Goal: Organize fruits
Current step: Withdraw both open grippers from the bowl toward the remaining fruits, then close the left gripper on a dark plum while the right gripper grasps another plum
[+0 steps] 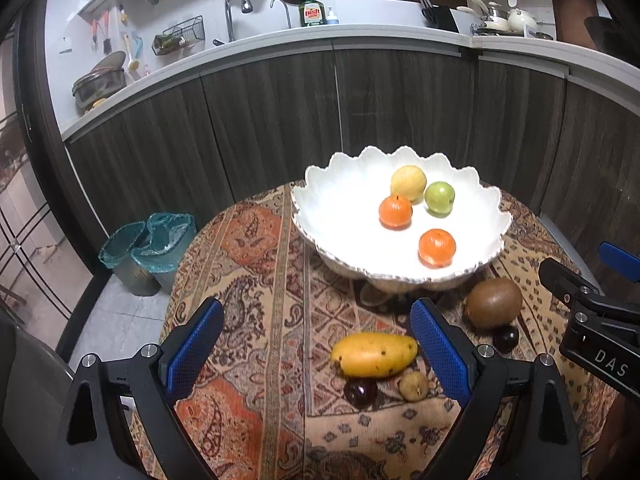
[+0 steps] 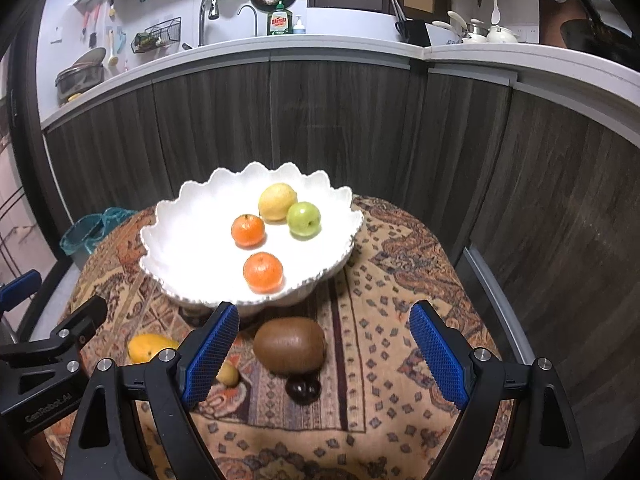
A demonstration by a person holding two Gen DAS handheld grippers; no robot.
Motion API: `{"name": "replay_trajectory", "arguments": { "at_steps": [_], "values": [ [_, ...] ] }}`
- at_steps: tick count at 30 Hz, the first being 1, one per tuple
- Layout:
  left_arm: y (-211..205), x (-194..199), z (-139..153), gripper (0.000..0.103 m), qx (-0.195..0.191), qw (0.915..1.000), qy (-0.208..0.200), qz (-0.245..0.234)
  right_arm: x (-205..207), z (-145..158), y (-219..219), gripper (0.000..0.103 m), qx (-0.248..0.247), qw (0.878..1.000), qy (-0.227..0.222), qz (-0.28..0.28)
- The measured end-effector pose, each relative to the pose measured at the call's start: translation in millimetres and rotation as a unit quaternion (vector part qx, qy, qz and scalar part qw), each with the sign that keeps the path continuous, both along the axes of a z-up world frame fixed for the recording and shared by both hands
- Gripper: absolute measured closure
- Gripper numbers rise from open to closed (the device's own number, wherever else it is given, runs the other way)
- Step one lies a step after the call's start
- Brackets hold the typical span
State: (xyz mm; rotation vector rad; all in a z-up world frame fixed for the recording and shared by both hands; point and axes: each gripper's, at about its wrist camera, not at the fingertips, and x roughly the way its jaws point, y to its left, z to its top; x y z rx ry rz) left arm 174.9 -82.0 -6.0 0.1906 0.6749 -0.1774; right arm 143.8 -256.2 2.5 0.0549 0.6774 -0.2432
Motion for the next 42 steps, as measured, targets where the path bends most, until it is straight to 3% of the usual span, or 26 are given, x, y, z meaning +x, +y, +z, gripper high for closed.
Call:
{"name": "replay_trajectory", "arguments": {
  "at_steps": [9,13,24,29,36,42],
  "values": [
    [0,-7,-33,0.009,0.007,0.9996,0.027,-0.002,-10,-22,0,0.015,0.002,1.0,0.014,-0.005],
    [0,-6,-50,0.016,0.008,0.9988,0.047,-0.005,-12,-36,-1,0.015,-0.001,1.0,0.023,-0.009],
    [-5,-1,-79,0.018,0.014,0.996,0.087,-0.012,-10,-61,-3,0.015,0.008,0.999,0.046,-0.01],
    [-6,2,-88,0.032,0.015,0.9943,0.105,-0.014,-9,-66,-2,0.015,0.004,0.998,0.055,-0.01],
    [-10,7,-93,0.042,0.011,0.9928,0.118,-0.019,-6,-70,-3,0.015,0.005,0.998,0.063,-0.01],
    [-13,10,-97,0.06,0.002,0.9914,0.128,-0.029,-5,-72,-5,0.015,0.007,0.998,0.065,-0.01]
  ]
}}
